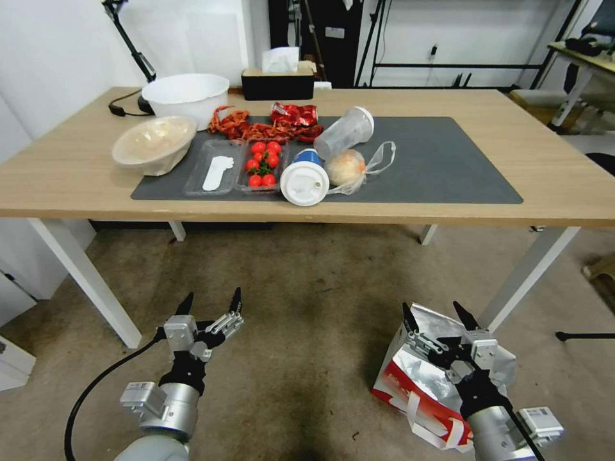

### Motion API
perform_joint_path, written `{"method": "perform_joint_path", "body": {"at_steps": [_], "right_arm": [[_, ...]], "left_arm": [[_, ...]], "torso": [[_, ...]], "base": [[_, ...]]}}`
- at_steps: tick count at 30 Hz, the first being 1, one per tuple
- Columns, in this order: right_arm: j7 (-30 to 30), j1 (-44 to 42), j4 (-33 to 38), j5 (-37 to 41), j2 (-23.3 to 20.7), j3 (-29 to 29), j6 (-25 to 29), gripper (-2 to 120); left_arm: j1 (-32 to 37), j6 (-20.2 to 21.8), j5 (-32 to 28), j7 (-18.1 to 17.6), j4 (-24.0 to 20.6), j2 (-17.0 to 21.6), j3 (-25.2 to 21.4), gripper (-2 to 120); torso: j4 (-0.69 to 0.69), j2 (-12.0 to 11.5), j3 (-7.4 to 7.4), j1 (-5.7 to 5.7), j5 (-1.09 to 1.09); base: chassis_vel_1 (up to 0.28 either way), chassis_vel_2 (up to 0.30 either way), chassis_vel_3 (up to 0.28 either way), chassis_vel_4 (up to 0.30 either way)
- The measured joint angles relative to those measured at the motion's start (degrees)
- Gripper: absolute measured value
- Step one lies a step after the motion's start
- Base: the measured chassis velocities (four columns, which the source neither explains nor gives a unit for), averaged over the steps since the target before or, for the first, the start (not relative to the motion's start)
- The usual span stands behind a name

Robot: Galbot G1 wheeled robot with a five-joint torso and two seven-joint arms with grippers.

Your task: Pick up the food delivery bag from the floor and place it on the table.

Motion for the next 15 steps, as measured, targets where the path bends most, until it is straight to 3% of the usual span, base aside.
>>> {"method": "perform_joint_path", "body": {"at_steps": [15], "right_arm": [[0.09,0.34,-0.46,0.04,0.0,-0.22,0.14,100]], "left_arm": [[0.55,-0.55,1.07,0.04,0.71,-0.09,0.33,100]], "torso": [[0.0,-3.74,-2.38,-1.34,0.0]], "base": [[0.0,0.0,0.0,0.0]]}}
